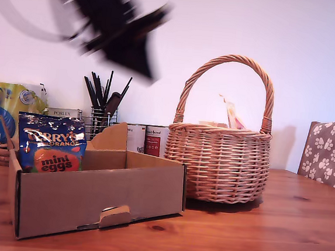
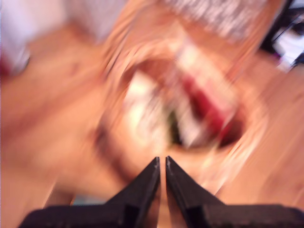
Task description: Move the bags of Easter eggs from the cardboard box on the left into the woven basket on the right side.
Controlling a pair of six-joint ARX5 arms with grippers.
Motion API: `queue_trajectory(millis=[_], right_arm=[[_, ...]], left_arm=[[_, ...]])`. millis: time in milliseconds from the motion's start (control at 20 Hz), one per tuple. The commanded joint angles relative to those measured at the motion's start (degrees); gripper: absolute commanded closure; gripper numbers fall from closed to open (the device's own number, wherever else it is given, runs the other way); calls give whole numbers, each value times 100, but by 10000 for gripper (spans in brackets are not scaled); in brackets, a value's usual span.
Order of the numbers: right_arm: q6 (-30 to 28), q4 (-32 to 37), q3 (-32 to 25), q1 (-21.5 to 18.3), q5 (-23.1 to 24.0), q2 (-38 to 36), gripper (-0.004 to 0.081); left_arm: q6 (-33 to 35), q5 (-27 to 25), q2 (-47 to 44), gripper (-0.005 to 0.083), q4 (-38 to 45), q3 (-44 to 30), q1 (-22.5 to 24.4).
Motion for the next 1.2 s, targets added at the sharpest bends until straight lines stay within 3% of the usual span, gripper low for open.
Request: queue_trajectory(millis=[0, 200, 350, 400, 500, 550, 800, 1150], right_arm=[[13, 96, 96, 26, -291, 31, 783], [9, 352, 96, 173, -1259, 31, 783], [-7, 363, 96, 387, -1255, 31, 783], [-7, 365, 96, 404, -1239, 31, 783], [-7, 376, 96, 402, -1231, 37, 783], [-7, 385, 96, 402, -1228, 72, 783], [-4, 391, 96, 402, -1217, 216, 783], [-4, 391, 96, 402, -1217, 247, 783]], left_arm=[[195, 286, -393, 794, 289, -509, 302], [835, 1082, -857, 794, 498, -1029, 1279], [1515, 1311, -879, 779, 717, -1025, 1751], [1764, 1309, -846, 684, 789, -1025, 1840], [2055, 1222, -743, 262, 949, -1025, 1926], [2277, 1200, -693, 150, 966, -1019, 1950], [2699, 1143, -286, 153, 988, -866, 2026], [2839, 1143, 804, 188, -28, 326, 2295]])
